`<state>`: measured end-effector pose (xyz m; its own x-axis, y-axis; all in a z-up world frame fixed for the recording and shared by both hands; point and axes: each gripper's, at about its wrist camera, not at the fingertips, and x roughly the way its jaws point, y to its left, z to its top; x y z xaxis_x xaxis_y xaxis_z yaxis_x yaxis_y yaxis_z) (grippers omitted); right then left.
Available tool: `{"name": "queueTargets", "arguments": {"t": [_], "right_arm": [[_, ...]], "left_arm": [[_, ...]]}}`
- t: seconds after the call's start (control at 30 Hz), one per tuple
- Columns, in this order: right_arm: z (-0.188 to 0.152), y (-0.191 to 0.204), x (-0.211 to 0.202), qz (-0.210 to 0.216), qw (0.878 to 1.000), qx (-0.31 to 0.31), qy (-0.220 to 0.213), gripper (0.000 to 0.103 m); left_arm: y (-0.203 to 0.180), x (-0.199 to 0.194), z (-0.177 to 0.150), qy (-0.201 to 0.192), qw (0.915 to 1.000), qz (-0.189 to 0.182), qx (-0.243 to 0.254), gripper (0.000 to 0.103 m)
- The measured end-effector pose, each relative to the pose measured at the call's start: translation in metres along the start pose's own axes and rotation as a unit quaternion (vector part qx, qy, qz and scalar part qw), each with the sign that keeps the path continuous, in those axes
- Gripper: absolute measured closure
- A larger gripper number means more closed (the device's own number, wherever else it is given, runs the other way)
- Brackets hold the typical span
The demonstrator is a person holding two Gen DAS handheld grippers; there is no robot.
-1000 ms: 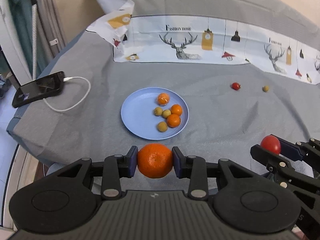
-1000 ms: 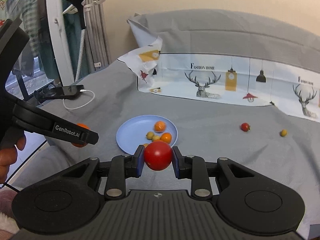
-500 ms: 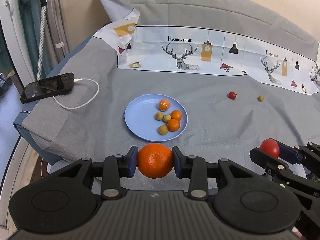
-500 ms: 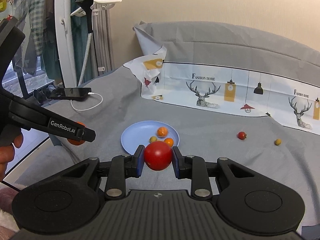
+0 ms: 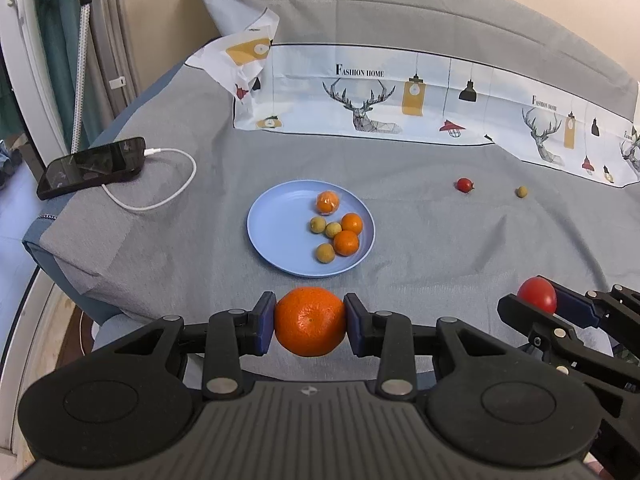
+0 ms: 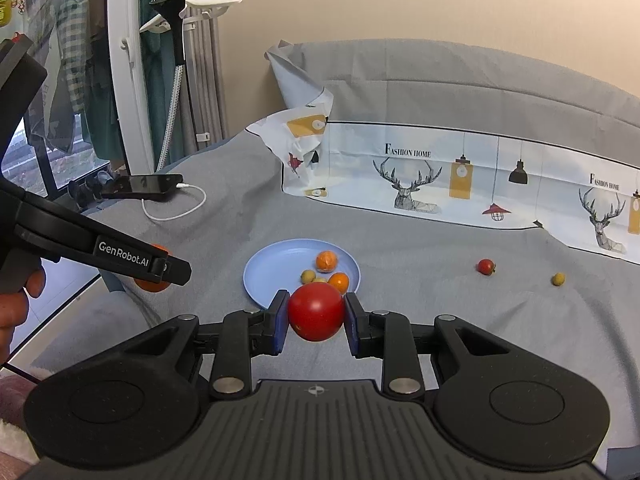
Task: Organize fruits
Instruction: 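Carry the orange and the red tomato over the blue plate with both tools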
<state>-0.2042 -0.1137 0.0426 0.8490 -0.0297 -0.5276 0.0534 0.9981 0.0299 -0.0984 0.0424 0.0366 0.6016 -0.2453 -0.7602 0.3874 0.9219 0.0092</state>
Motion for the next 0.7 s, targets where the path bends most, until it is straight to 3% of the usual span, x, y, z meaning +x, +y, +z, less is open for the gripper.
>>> {"name": "queueTargets", "arguments": {"t": [0.7], "right_arm": [[-0.001, -0.014, 0.063, 0.006, 0.997, 0.028, 0.077, 0.073]], "left_arm": [[0.012, 0.074, 0.015, 0.077, 0.9969, 0.01, -0.011, 0.063]]}}
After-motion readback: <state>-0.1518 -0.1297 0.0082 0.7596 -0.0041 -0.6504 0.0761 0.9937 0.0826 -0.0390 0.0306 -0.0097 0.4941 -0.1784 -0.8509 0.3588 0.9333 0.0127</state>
